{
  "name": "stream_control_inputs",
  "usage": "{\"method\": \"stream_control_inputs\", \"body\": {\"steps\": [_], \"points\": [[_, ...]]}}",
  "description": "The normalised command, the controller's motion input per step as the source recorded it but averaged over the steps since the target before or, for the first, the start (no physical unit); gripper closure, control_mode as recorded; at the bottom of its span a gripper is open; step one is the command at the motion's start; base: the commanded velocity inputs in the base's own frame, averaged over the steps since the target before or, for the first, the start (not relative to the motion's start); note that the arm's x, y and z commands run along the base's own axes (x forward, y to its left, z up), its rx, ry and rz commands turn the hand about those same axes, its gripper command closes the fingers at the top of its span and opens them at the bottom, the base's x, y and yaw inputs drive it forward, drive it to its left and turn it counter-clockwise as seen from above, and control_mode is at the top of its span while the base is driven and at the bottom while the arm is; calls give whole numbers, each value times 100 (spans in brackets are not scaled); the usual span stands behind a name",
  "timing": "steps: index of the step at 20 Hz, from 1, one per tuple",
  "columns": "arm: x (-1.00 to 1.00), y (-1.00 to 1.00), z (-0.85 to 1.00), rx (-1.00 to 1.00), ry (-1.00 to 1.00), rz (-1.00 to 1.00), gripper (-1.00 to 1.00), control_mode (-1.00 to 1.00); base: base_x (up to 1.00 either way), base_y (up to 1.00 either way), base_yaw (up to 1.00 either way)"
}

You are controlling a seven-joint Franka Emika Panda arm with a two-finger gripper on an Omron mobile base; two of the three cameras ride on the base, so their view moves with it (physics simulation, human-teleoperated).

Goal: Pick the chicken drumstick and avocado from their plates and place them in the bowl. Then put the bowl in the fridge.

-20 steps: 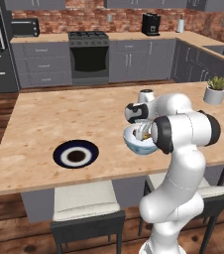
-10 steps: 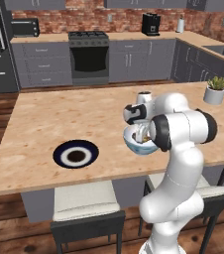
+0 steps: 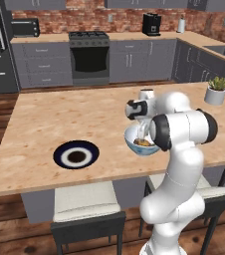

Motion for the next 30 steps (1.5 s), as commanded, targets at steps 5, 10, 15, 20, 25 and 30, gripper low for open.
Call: {"method": "stream_control_inputs", "body": {"steps": [5, 10, 15, 20, 25, 30], "points": [[-20, -9, 52, 7, 0, 0, -100, -100, 0, 0, 0], [-28, -26, 47, 3, 0, -1, -100, -100, 0, 0, 0], [-19, -51, 26, 0, 1, -24, -100, -100, 0, 0, 0], [-4, -59, 14, 0, 3, -41, -100, -100, 0, 0, 0], [0, -49, 5, -1, 0, -52, -100, -100, 0, 0, 0], [0, -35, 0, -10, 0, -64, -100, -100, 0, 0, 0]]}}
